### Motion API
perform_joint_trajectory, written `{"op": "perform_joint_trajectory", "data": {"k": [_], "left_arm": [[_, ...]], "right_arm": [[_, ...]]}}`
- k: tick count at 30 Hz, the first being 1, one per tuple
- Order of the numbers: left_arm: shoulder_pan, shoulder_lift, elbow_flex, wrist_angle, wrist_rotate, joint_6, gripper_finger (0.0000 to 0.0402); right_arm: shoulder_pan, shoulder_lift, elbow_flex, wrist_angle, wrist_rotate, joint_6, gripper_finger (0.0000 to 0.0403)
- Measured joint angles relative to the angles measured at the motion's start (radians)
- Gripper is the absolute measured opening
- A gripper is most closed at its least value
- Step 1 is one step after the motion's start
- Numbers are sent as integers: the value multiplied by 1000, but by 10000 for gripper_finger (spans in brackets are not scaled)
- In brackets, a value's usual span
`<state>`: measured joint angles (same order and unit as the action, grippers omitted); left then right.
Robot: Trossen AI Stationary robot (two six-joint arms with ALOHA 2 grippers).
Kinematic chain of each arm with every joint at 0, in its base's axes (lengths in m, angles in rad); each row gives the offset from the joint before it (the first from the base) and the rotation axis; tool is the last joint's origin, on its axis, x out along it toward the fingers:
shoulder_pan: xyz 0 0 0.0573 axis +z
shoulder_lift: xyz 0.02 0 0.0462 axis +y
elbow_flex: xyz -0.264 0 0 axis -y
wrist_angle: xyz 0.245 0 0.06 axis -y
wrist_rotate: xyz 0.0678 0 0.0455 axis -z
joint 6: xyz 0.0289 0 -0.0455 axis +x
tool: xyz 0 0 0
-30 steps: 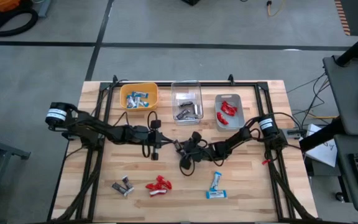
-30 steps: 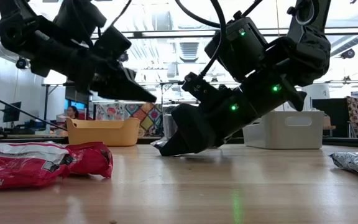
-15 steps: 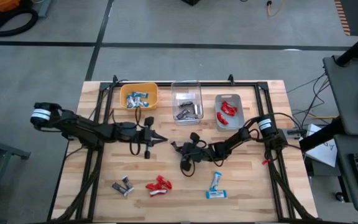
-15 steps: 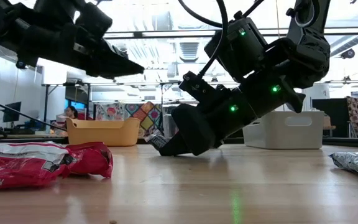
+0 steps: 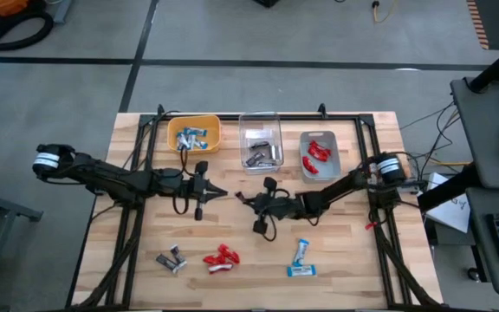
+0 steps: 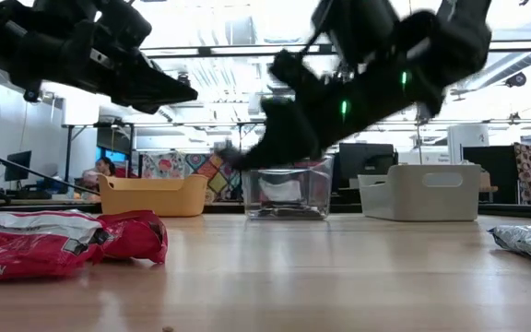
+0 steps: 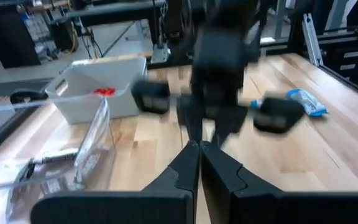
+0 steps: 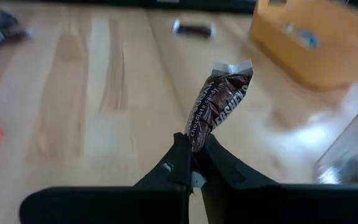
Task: Sort candy
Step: Put the brown chocolate into the transparent bin
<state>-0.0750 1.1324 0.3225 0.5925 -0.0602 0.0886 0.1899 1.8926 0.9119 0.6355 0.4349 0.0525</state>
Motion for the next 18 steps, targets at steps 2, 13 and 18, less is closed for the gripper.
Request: {"op": "perform_joint_trajectory", "data": {"k": [2, 13, 18], "left_arm": [[0, -4, 0, -22, 0, -8, 0], [0, -21, 10, -152, 5, -112, 0], [0, -19, 10, -155, 88, -128, 0]], "right_arm": [[-6, -55, 0, -35, 6, -31, 13], [-192, -357, 97, -494, 12, -20, 13], [-299, -370, 149, -669, 9, 12, 13]]}}
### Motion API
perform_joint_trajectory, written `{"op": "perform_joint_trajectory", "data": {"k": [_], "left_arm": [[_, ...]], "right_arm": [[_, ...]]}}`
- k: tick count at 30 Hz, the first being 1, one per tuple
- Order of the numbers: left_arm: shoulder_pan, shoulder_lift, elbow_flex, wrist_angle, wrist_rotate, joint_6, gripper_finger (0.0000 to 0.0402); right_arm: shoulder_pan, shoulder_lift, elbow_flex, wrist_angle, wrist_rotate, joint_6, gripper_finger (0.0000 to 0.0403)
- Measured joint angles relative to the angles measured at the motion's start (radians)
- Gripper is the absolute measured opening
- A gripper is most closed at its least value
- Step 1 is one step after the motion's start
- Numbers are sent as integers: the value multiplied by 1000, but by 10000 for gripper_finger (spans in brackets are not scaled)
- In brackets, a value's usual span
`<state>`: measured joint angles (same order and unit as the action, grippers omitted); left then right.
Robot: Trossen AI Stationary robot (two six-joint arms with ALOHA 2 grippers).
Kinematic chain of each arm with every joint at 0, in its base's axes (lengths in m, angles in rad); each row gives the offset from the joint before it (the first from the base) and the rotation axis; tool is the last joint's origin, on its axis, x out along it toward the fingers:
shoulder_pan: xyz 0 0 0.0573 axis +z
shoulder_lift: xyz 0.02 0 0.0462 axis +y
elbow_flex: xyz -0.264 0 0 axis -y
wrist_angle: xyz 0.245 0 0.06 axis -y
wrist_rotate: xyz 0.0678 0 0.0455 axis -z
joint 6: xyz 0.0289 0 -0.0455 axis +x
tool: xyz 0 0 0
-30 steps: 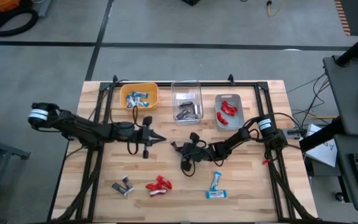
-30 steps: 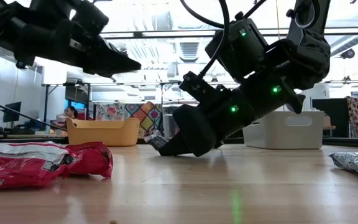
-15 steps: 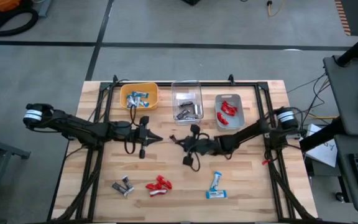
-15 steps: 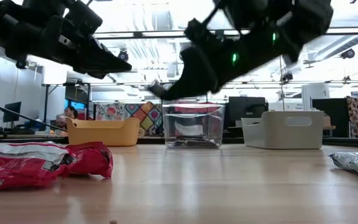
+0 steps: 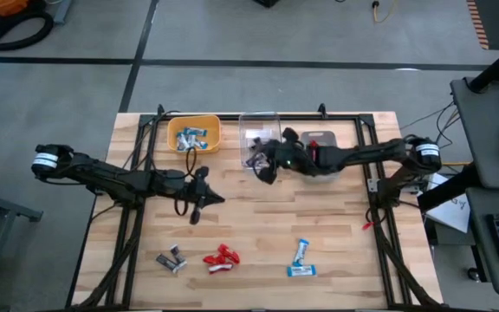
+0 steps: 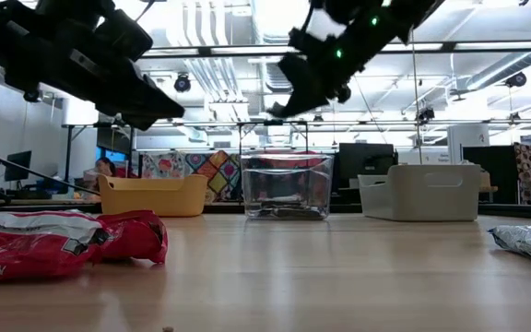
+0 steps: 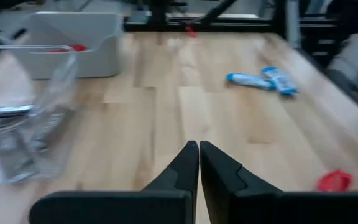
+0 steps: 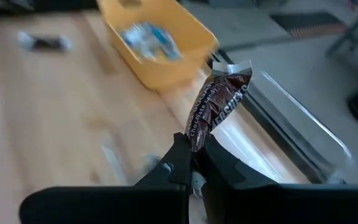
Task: Sort candy
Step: Put the brown chocolate into the transparent bin, then put the red chocolate into the gray bin
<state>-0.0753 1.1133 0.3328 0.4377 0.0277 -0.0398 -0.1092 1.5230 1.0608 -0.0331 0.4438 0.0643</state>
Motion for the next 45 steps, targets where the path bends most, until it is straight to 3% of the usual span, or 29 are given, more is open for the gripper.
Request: {"op": "perform_joint_trajectory", "data": {"k": [8, 13, 19, 25, 32, 45], "left_arm": [[-3, 1, 0, 0, 54, -23, 0], [-8, 2, 0, -4, 70, -26, 14], [-38, 4, 0, -5, 71, -26, 63], [-116, 4, 0, -5, 71, -26, 142], [-206, 63, 0, -3, 70, -47, 212], [-272, 386, 0, 300, 60, -83, 195]], "right_arm": [[-85, 40, 15, -43, -9, 14, 20], [-96, 43, 15, -43, -34, 47, 74], [-97, 43, 26, -48, -33, 67, 148], [-79, 42, 86, -101, -33, 67, 190], [9, 40, 173, -215, -35, 65, 196], [231, 39, 196, -261, -34, 151, 192]]}}
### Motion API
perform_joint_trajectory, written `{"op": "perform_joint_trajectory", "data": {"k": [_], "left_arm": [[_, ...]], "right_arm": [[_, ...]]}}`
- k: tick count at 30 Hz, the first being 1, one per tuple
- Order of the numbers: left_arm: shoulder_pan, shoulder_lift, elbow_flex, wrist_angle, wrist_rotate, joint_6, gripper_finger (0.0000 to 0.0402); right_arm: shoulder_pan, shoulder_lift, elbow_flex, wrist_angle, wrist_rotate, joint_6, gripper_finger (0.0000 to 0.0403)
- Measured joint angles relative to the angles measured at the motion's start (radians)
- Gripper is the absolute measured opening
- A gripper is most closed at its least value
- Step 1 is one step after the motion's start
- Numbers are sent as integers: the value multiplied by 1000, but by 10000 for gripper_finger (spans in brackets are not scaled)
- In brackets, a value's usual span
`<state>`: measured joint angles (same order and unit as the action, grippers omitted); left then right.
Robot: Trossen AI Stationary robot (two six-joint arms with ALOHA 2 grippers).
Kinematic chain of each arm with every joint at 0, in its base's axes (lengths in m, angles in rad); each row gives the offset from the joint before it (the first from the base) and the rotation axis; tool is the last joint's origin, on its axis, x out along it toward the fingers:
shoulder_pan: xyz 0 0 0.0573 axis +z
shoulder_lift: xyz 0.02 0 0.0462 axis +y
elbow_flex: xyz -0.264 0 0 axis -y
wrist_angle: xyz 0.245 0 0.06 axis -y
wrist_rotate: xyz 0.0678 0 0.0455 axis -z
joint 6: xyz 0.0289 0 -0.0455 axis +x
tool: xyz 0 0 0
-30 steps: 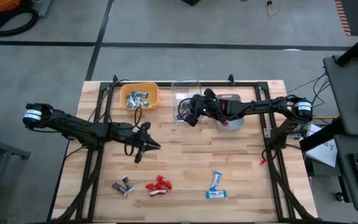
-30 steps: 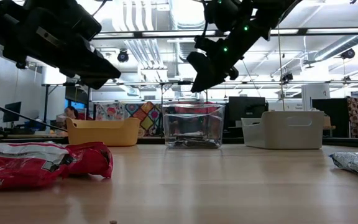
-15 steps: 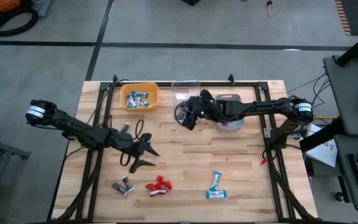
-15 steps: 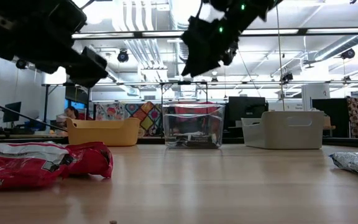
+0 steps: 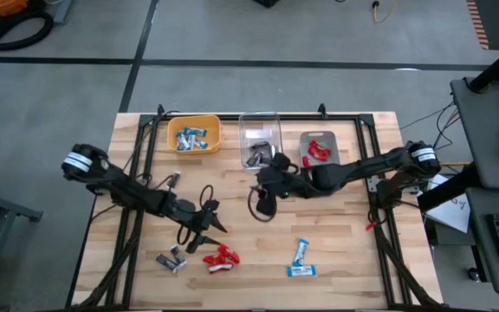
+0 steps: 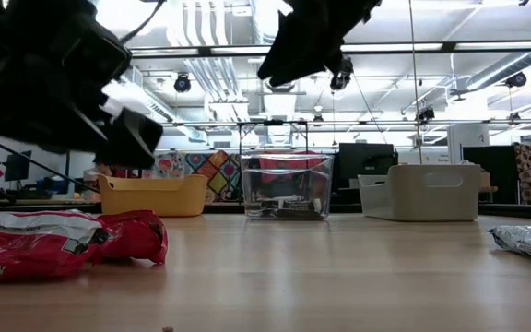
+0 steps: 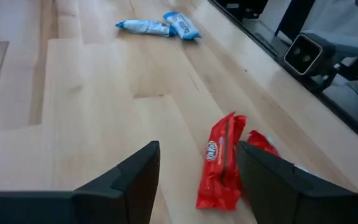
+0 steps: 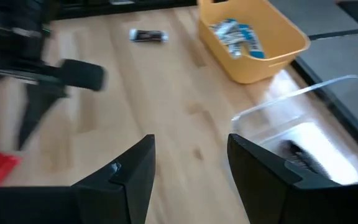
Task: Sort candy
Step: Put the red chocolate into the gray bin
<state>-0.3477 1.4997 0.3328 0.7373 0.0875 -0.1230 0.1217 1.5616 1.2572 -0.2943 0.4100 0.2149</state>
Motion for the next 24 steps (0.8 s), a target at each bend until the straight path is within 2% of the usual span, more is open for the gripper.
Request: {"op": "perform_joint_trajectory", "data": {"k": [7, 13, 17, 24], "left_arm": [[0, 172, 13, 136, 9, -45, 180], [0, 280, 50, 221, 101, -80, 165], [0, 340, 91, 246, 159, -79, 159], [1, 405, 113, 275, 184, -80, 156]], "right_arm": [[81, 0, 0, -2, 1, 49, 191], [111, 0, -2, -4, 9, 65, 191], [116, 0, -2, -4, 9, 76, 192], [123, -1, -4, -7, 9, 77, 192]]}}
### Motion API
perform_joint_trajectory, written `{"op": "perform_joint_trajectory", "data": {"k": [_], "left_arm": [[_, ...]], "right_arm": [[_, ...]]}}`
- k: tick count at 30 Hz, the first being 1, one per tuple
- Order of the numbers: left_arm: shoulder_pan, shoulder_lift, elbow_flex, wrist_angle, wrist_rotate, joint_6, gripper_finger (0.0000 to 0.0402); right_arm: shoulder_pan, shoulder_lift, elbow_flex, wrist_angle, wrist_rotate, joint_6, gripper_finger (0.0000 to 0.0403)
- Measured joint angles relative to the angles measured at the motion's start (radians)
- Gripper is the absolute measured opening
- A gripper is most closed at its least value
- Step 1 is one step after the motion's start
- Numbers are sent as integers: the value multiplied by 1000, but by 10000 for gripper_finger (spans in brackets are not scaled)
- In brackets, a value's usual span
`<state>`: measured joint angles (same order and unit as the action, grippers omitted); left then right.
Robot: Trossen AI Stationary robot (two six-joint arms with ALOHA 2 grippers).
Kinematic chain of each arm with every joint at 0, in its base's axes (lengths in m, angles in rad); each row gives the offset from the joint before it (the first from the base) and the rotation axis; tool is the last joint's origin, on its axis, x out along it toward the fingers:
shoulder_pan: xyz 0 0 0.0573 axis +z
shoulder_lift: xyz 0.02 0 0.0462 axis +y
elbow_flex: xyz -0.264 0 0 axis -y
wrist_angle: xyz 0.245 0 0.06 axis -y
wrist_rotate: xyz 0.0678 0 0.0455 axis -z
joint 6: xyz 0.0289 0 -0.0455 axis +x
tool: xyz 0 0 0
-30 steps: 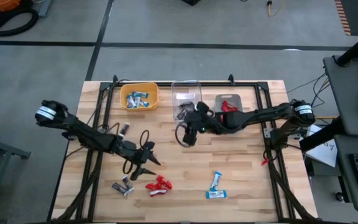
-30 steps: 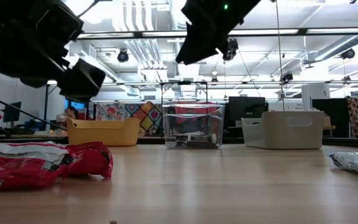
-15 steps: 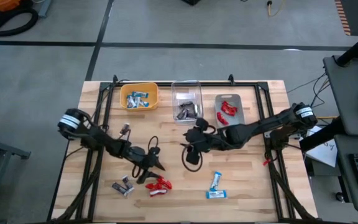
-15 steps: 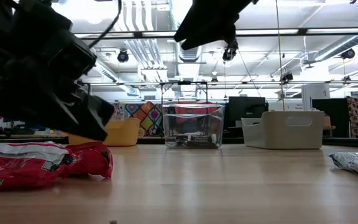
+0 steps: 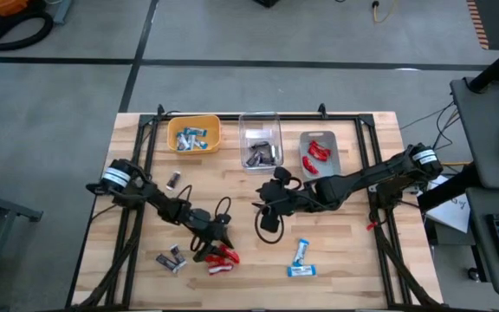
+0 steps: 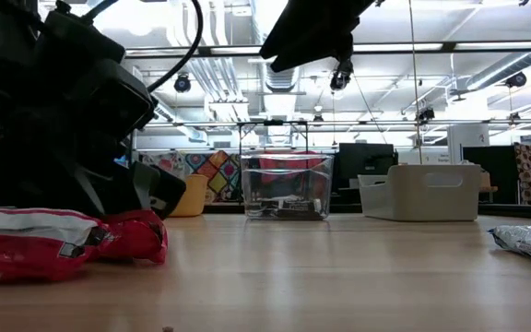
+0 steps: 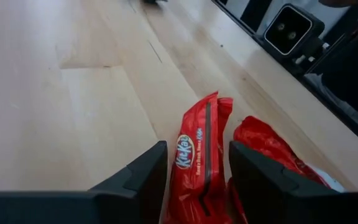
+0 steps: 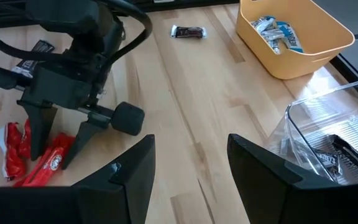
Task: Sort candy
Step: Put the red chocolate into the gray bin
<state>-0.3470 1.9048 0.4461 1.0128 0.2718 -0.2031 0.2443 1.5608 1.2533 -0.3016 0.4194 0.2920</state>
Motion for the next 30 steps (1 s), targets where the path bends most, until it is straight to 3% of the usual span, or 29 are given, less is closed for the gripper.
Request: {"op": "perform_joint_trajectory", "data": {"k": [6, 16, 22, 30], "left_arm": [[0, 0, -1, -2, 0, 1, 131], [0, -4, -2, 0, 1, 11, 10], [3, -26, -4, 43, 1, 27, 16], [71, -135, -8, 52, 0, 113, 11]], "right_arm": [[1, 0, -6, -1, 0, 7, 192], [20, 0, -21, 0, 0, 15, 192], [52, 0, -39, 46, 1, -3, 185], [105, 2, -218, 436, -1, -156, 177]]}}
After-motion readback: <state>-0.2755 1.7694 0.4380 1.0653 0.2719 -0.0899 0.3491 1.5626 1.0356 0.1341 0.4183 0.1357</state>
